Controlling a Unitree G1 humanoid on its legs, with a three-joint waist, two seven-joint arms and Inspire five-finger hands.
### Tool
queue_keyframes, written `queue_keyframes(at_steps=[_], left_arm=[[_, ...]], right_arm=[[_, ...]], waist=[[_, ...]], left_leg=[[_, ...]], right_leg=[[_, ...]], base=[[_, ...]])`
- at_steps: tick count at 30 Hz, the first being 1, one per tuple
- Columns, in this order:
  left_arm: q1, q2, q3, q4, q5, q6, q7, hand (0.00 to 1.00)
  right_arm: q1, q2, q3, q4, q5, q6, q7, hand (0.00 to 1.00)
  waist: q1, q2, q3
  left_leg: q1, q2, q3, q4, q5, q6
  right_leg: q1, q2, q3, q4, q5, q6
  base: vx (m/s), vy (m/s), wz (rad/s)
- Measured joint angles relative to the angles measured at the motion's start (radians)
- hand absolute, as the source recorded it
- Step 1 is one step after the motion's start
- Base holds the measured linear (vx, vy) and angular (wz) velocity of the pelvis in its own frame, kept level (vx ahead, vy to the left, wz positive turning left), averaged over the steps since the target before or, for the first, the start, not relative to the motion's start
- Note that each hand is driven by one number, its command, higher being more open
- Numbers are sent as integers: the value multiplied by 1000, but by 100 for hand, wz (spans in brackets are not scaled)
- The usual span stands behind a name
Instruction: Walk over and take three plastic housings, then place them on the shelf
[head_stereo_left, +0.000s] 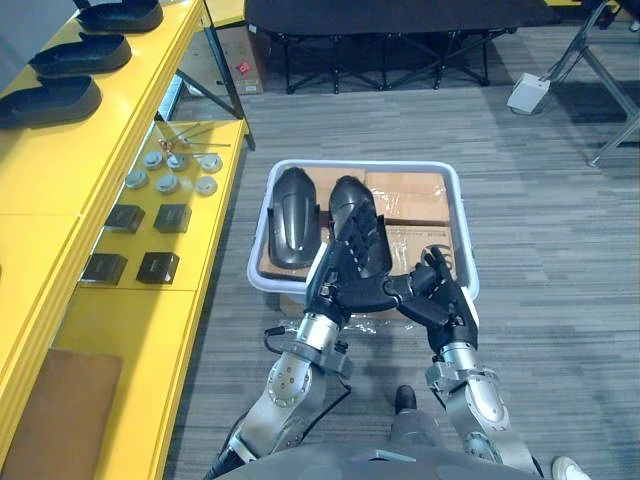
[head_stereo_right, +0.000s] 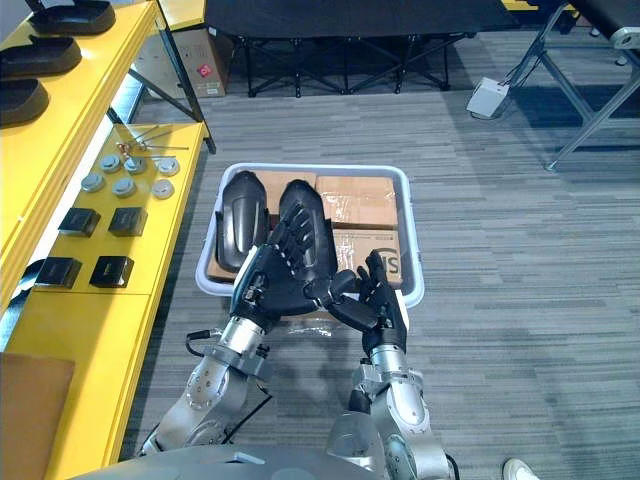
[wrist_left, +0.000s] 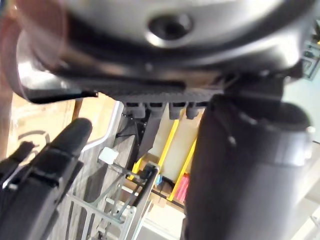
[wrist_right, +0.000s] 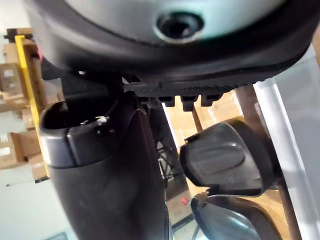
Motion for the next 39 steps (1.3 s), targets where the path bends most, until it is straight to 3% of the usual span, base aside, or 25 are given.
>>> queue_keyframes(at_steps=[3,7,9,11,13,16,19,24,28,30,35,36,39], left_arm=[[67,21,106,-1,-30,-1,-6,100],[80,53,146,-24,-11,-1,-31,100],[80,54,151,-48,-8,-1,-42,100],[65,55,150,-76,-8,-1,-53,100],[45,53,139,-80,-7,-1,-60,100],[34,54,119,-73,-7,0,-70,100],[29,54,123,-59,-7,-1,-71,100],[19,55,150,-33,-8,-29,-71,100],[10,55,159,11,-8,-44,-71,100],[-1,54,158,44,-8,-43,-71,100],[-8,55,165,53,-8,-43,-69,100],[-13,57,170,57,-8,-43,-69,100],[-14,54,172,58,-8,-43,-73,100]], right_arm=[[-42,19,-18,54,-90,5,-64,100],[-223,19,-175,287,-78,24,-121,100],[-318,5,-234,353,-52,24,-140,100],[-505,-47,-313,471,-41,24,-191,100],[-664,-130,-358,551,-41,23,-248,100],[-780,-246,-379,573,-40,12,-284,100],[-830,-283,-377,592,-40,9,-284,100],[-948,-366,-330,782,10,24,-191,100],[-1042,-436,-232,906,37,82,-45,100],[-1091,-458,-183,970,33,139,21,100],[-1116,-465,-147,1032,-20,195,98,100],[-1132,-471,-145,1055,-55,199,121,0],[-1141,-510,-107,1073,-118,225,184,0]], waist=[[28,-39,-1],[72,-59,10],[71,-67,28],[74,-65,68],[86,-62,113],[97,-53,156],[101,-54,175],[127,-50,228],[142,-27,271],[155,-19,286],[181,-16,302],[181,-17,303],[182,-16,304]], left_leg=[[18,-48,17,-4,3,-15],[-21,-64,-13,19,1,-15],[-60,-61,-40,34,5,-19],[-118,-53,-73,51,16,-26],[-164,-52,-96,63,34,-28],[-208,-51,-123,71,42,-26],[-212,-52,-135,76,44,-24],[-224,-54,-165,84,42,-22],[-256,-54,-193,103,40,-19],[-280,-55,-209,114,43,-16],[-300,-56,-228,115,51,-14],[-300,-57,-231,115,52,-14],[-301,-56,-236,114,54,-14]], right_leg=[[16,-44,-12,-43,52,15],[39,-62,-99,-91,95,3],[35,-59,-126,-106,95,3],[1,-46,-140,-115,105,-21],[-21,-36,-149,-142,138,-23],[-42,-32,-166,-144,151,-25],[-42,-31,-167,-139,157,-29],[-33,-31,-185,-133,164,-33],[-43,-31,-208,-120,164,-33],[-52,-31,-222,-117,164,-33],[-66,-32,-235,-97,164,-33],[-67,-33,-238,-92,164,-33],[-68,-33,-243,-84,163,-33]], base=[[-106,143,-18],[-88,49,17],[-87,-25,36],[-96,-38,22],[-90,-34,8],[-49,-4,19],[22,25,9],[-13,28,12],[-56,24,15],[-45,11,15],[-18,19,11],[-15,19,6],[-9,11,3]])
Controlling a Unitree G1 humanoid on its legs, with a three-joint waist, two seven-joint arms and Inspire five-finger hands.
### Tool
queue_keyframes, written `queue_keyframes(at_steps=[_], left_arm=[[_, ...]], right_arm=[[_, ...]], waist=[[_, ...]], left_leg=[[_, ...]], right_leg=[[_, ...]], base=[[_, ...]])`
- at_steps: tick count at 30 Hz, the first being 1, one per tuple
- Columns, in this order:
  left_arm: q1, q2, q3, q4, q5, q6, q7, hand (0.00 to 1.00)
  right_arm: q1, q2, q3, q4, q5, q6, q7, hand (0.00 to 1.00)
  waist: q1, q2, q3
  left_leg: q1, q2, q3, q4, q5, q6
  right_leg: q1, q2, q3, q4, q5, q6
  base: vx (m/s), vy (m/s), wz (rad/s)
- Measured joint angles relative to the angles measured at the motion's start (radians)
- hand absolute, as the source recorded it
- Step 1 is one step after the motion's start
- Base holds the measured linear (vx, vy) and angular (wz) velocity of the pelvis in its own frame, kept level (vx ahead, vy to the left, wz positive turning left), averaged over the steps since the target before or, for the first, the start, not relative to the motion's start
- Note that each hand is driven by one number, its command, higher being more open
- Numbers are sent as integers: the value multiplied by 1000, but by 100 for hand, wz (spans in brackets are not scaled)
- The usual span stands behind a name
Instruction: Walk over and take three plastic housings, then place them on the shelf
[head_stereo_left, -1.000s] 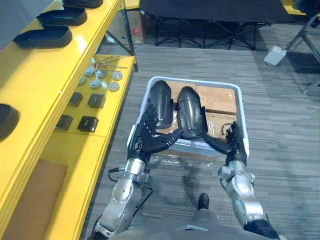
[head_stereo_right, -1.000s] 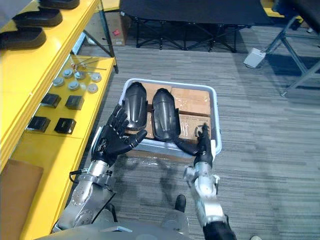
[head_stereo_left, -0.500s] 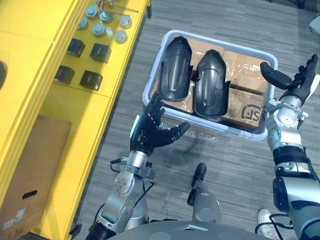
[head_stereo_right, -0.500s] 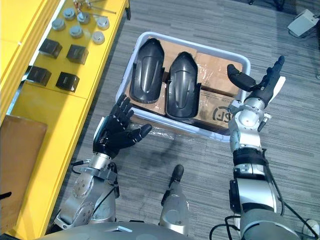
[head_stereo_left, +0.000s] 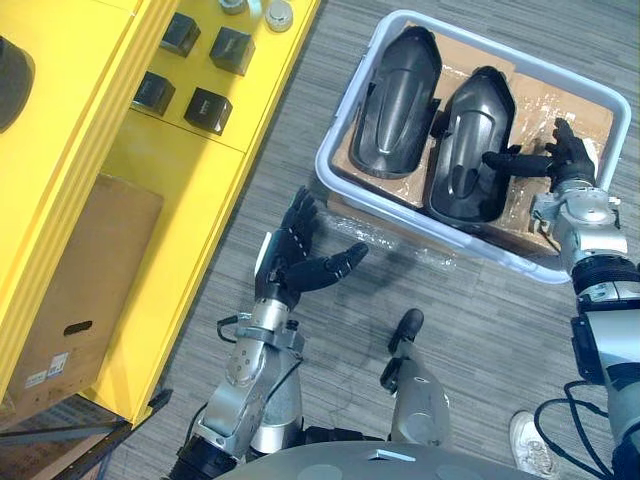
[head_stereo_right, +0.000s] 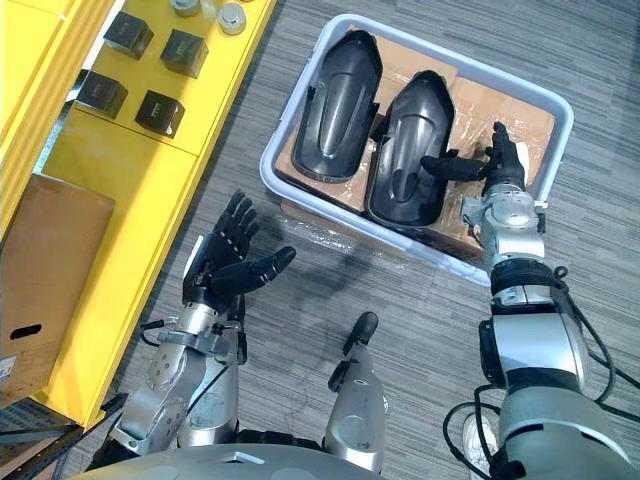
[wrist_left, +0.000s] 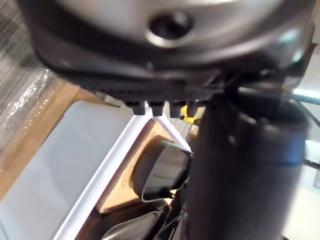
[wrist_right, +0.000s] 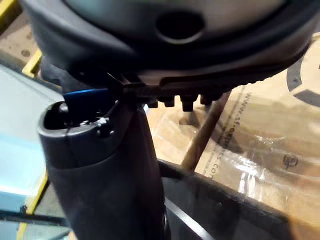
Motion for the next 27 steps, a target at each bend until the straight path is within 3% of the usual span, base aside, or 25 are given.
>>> queue_keyframes(at_steps=[5,9,13,19,22,27], left_arm=[[-1,1,0,0,0,9,-10,100],[-4,9,1,-3,0,34,-15,100],[0,22,2,-8,0,50,-19,100],[5,40,25,-27,0,50,-17,100],[5,42,31,-27,0,50,-16,100],[18,48,39,-28,0,50,-15,100]], right_arm=[[-33,-36,31,16,-168,56,54,0],[-35,-35,38,15,-286,93,38,0],[-43,7,38,17,-457,200,-79,0],[-42,61,29,26,-516,372,-184,0],[-37,61,-2,27,-514,397,-264,0],[-28,57,-64,-9,-474,378,-422,0]], waist=[[-1,0,0],[4,-2,1],[25,-4,2],[29,-21,12],[24,-22,13],[2,-39,22]], left_leg=[[0,2,0,-6,9,-3],[5,6,-4,-28,28,-6],[28,6,-4,-71,54,-9],[61,7,-5,-135,93,-12],[75,6,-1,-165,113,-14],[85,10,2,-212,146,-20]], right_leg=[[-2,2,-1,0,-8,-9],[-2,8,-5,0,-15,-18],[2,10,-6,6,-16,-19],[-1,10,-6,31,-28,-38],[-2,10,-5,31,-32,-36],[-15,17,1,30,-49,-29]], base=[[0,0,0],[-14,-15,4],[-3,-8,2],[-11,-7,3],[0,0,0],[-35,-39,-2]])
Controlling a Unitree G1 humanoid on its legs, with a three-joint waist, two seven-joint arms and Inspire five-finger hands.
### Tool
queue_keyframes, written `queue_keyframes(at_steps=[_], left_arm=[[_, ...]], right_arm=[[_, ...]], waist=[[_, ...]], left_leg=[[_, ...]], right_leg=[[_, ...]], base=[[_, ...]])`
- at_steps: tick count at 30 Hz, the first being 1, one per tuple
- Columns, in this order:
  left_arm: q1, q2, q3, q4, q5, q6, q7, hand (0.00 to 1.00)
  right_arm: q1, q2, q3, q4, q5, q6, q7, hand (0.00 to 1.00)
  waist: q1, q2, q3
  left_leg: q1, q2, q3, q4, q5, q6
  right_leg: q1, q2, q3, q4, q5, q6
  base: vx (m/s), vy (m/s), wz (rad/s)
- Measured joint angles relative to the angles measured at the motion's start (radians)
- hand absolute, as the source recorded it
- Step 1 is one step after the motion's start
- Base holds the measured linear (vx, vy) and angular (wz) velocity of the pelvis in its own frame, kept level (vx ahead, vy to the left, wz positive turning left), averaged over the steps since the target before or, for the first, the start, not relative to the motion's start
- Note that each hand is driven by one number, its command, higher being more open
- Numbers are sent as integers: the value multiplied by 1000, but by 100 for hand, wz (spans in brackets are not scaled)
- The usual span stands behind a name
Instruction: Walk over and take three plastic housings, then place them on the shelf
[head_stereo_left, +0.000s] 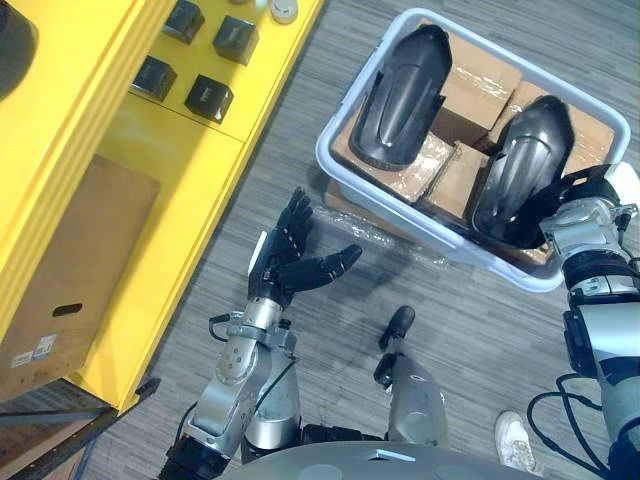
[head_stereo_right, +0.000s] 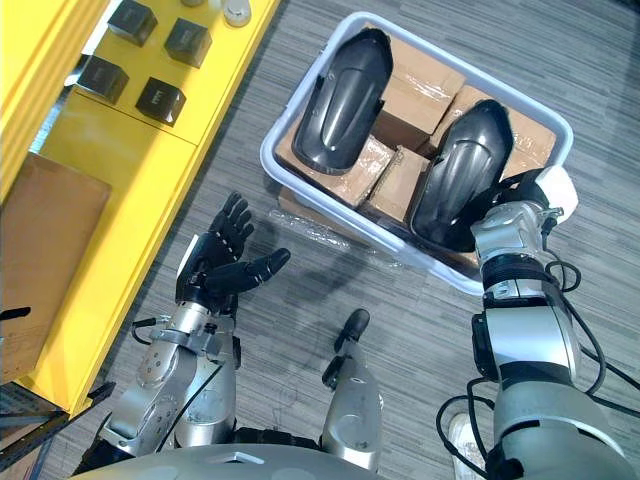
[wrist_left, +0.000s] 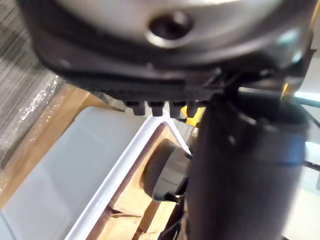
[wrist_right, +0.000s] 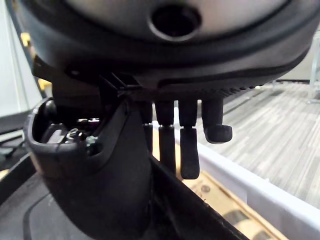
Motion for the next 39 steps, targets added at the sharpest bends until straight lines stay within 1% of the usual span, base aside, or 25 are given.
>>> queue_keyframes(at_steps=[1,2,3,5,6,7,8,10,11,12,13,14,15,17,19,20,22,23,24,25,28,29,32,36,39], left_arm=[[9,0,1,-4,0,0,0,100],[28,1,8,-22,0,0,0,100],[41,1,8,-36,0,0,0,100],[56,1,15,-62,0,-4,-3,100],[56,1,18,-69,0,-4,-3,100],[56,1,21,-78,-1,-7,-7,100],[54,1,27,-81,-1,-9,-11,100],[44,7,32,-102,-8,-9,-41,100],[43,10,32,-107,-9,-9,-53,100],[30,10,29,-111,-10,-5,-76,100],[21,9,27,-110,-18,2,-93,100],[15,8,23,-111,-25,13,-111,100],[0,7,14,-113,-49,34,-132,100],[-36,-3,4,-114,-110,81,-160,100],[-103,-33,-15,-101,-195,161,-162,100],[-123,-38,-22,-92,-216,175,-162,100],[-218,-71,-52,-20,-269,220,-145,100],[-241,-79,-57,7,-275,226,-134,100],[-277,-95,-65,59,-284,235,-111,100],[-298,-107,-76,95,-271,234,-79,100],[-339,-136,-80,183,-163,221,31,100],[-352,-139,-79,208,-160,220,52,100],[-373,-139,-69,251,-133,218,68,100],[-380,-149,-55,284,-128,215,110,100],[-381,-149,-39,313,-130,215,139,100]], right_arm=[[3,0,-9,-17,0,-8,-16,0],[17,-9,-24,-64,1,-33,-49,0],[35,-21,-33,-103,1,-59,-72,0],[86,-49,-61,-215,0,-134,-138,0],[99,-53,-68,-247,0,-150,-151,0],[128,-54,-81,-310,-3,-188,-180,0],[143,-54,-84,-343,-5,-206,-193,0],[218,-52,-86,-477,-20,-273,-229,0],[237,-46,-86,-503,-33,-288,-235,0],[270,-27,-86,-548,-53,-309,-241,0],[289,-7,-86,-575,-67,-318,-242,0],[313,21,-86,-594,-88,-328,-242,0],[354,53,-85,-635,-91,-335,-242,0],[395,103,-84,-676,-126,-345,-239,0],[442,170,-79,-731,-175,-351,-215,0],[446,183,-71,-738,-186,-356,-206,0],[460,226,-39,-772,-221,-370,-164,0],[462,237,-30,-776,-232,-376,-153,0],[465,261,-7,-781,-243,-381,-127,0],[475,276,7,-791,-243,-385,-107,0],[494,316,42,-813,-241,-397,-68,0],[505,326,43,-814,-241,-399,-58,0],[531,356,50,-814,-239,-411,-32,0],[557,397,96,-814,-237,-429,17,0],[558,420,111,-814,-238,-447,54,0]], waist=[[-4,-3,1],[-8,-9,5],[-7,-11,6],[-14,-12,6],[-16,-13,6],[-20,-16,3],[-23,-18,2],[-28,-33,-28],[-29,-38,-39],[-30,-43,-52],[-31,-44,-62],[-29,-46,-88],[-30,-48,-127],[-32,-48,-153],[-43,-53,-200],[-50,-54,-210],[-68,-55,-241],[-74,-56,-245],[-89,-56,-255],[-95,-56,-270],[-117,-59,-302],[-119,-60,-313],[-119,-63,-318],[-121,-75,-334],[-131,-81,-340]], left_leg=[[6,0,3,-6,3,1],[20,1,14,-17,6,0],[28,1,22,-19,6,0],[47,1,25,-20,6,0],[54,2,27,-22,6,0],[74,2,32,-34,6,0],[83,3,33,-37,5,0],[98,3,51,-54,2,5],[101,3,53,-56,2,5],[123,3,59,-67,8,-4],[150,3,66,-82,9,-5],[166,3,78,-97,9,-5],[178,2,86,-114,11,-7],[219,0,104,-142,15,-10],[237,-4,118,-146,14,-11],[237,-4,119,-146,14,-11],[245,-6,131,-146,14,-11],[252,-6,133,-146,13,-12],[267,-6,136,-146,12,-13],[272,-5,142,-146,8,-14],[289,-5,161,-146,4,-14],[292,-5,164,-146,3,-14],[312,-5,171,-146,-1,-17],[321,-6,182,-146,-6,-16],[321,-6,182,-146,-6,-17]], right_leg=[[1,0,2,0,0,0],[1,1,14,0,1,1],[2,1,21,0,1,2],[21,2,23,-4,1,2],[27,3,24,-6,2,2],[45,6,24,-18,4,6],[51,7,25,-20,4,6],[54,9,36,-34,6,11],[56,10,37,-37,6,12],[70,11,38,-39,7,13],[86,11,38,-40,7,13],[87,11,40,-40,7,13],[87,11,40,-40,7,13],[107,11,42,-43,7,14],[119,10,48,-57,9,19],[121,10,49,-62,10,21],[129,11,53,-80,16,29],[140,12,55,-90,18,32],[155,14,57,-100,19,33],[159,15,62,-105,20,34],[160,16,81,-106,21,35],[160,17,85,-106,22,36],[174,17,97,-107,24,35],[173,18,106,-108,25,35],[173,17,106,-108,27,35]], base=[[-24,-32,-12],[-6,-16,-19],[2,-15,-18],[15,-11,-6],[23,-11,-5],[21,-11,-5],[21,-8,-11],[31,-4,-13],[75,-10,-10],[69,-8,-8],[85,-7,-14],[68,2,-15],[91,6,-20],[77,6,-16],[38,3,-14],[27,-9,-10],[6,-17,-11],[-16,-24,-11],[-21,-25,-10],[-25,-20,-14],[-20,-10,-18],[-13,-8,-17],[-9,-3,-10],[-7,-1,-6],[0,0,0]])
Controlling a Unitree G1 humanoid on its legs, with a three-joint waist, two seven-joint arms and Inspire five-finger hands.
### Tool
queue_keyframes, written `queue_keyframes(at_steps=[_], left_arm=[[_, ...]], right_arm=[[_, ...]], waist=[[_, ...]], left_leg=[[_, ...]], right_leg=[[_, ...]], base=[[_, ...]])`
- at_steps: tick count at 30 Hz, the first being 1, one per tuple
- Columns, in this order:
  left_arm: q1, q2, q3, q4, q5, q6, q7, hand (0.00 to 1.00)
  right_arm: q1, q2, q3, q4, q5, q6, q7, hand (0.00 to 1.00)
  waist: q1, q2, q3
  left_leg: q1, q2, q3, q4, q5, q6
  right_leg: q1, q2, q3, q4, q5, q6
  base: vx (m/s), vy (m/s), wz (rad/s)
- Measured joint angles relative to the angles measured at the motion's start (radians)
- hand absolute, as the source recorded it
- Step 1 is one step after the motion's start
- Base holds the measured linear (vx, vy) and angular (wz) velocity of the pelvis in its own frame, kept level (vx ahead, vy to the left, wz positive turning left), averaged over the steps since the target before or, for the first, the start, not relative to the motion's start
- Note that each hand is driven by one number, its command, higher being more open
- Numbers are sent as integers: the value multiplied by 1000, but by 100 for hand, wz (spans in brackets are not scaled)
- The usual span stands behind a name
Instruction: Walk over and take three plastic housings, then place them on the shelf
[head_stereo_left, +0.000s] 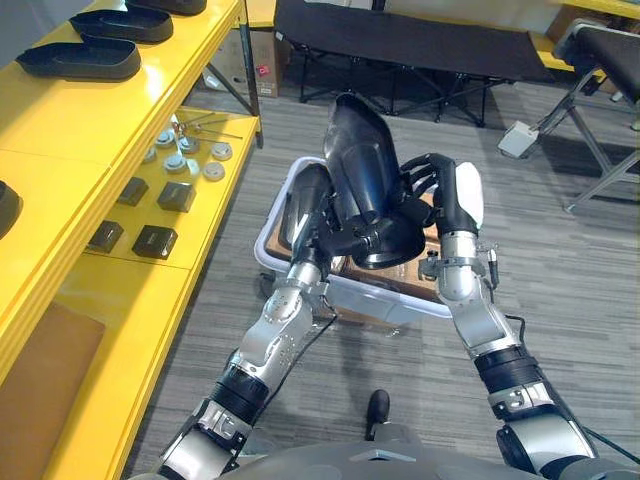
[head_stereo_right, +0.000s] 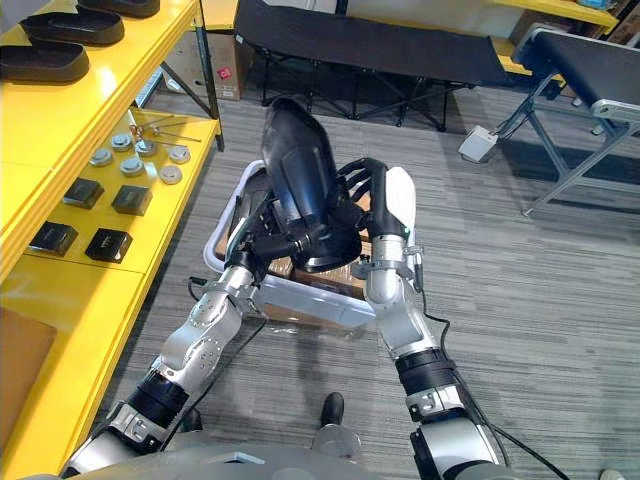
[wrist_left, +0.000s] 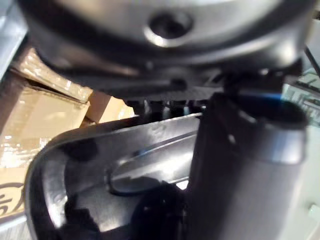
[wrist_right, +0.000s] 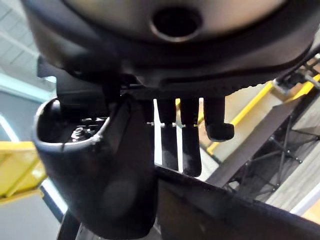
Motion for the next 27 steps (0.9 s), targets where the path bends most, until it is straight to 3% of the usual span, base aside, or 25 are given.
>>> queue_keyframes(at_steps=[8,12,13,16,22,27], left_arm=[[-2,0,41,55,-8,-2,66,100],[-3,-1,58,89,-92,-3,69,100],[-3,-5,65,98,-138,-3,67,0],[-3,-23,80,143,-312,-5,19,0],[0,-22,71,228,-628,-10,-185,0],[1,-18,68,237,-639,-25,-285,0]], right_arm=[[50,34,43,0,0,-66,36,0],[78,40,66,0,4,-82,42,0],[83,41,70,0,3,-83,51,0],[119,47,92,0,24,-94,57,0],[142,76,91,-39,40,-127,46,0],[163,73,84,-69,40,-171,24,0]], waist=[[-10,-10,-14],[-11,-9,-20],[-12,-9,-21],[-11,-8,-35],[-14,-8,-36],[-22,-12,-40]], left_leg=[[1,-2,0,11,-8,3],[2,-2,1,17,-11,3],[2,-1,2,24,-14,3],[2,-1,2,28,-17,3],[13,-1,12,27,-23,1],[16,-1,16,27,-27,1]], right_leg=[[6,-2,0,0,1,0],[10,-3,-1,-1,1,0],[12,-3,0,-1,1,0],[14,-4,0,-1,1,0],[14,-5,5,-1,1,0],[15,-5,6,-1,1,0]], base=[[0,0,0],[0,0,0],[0,0,0],[0,0,0],[-11,3,-5],[0,0,-1]])
